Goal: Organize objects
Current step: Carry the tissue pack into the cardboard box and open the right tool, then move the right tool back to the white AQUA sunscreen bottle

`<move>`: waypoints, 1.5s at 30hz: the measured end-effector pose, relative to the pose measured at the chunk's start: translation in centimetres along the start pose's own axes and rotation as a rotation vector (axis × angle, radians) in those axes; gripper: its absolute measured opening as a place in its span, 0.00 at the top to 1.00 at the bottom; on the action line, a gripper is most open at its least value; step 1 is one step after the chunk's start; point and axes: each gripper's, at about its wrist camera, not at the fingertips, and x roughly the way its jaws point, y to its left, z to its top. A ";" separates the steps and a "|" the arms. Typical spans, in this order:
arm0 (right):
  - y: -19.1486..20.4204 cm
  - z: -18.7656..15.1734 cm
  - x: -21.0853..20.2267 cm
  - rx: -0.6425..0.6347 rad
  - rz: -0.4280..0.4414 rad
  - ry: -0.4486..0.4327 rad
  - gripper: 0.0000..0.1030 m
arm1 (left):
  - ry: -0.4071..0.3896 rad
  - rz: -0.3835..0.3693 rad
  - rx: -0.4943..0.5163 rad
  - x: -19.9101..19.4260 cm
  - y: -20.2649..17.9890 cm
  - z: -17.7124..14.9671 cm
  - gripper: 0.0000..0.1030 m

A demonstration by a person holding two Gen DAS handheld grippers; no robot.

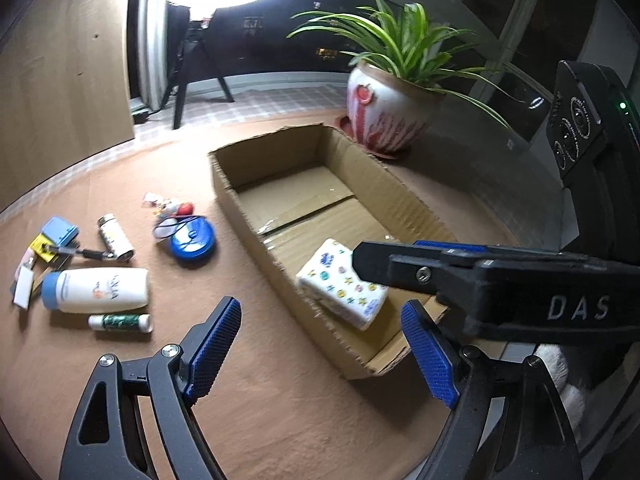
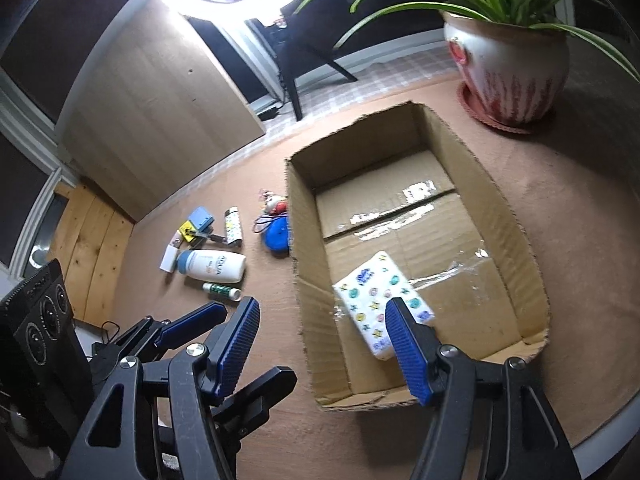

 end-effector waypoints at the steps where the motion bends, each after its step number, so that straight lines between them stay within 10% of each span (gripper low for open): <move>1: 0.3 0.0 0.1 -0.005 0.004 0.001 0.40 | -0.001 0.006 -0.010 -0.3 0.6 -0.2 0.17; 25: 15.0 4.1 13.3 -0.218 0.153 0.220 0.40 | -0.032 0.223 -0.397 -9.3 20.2 -9.7 0.18; 45: 18.6 6.4 22.9 -0.234 0.079 0.346 0.53 | -0.046 0.292 -0.519 -12.7 25.6 -13.7 0.18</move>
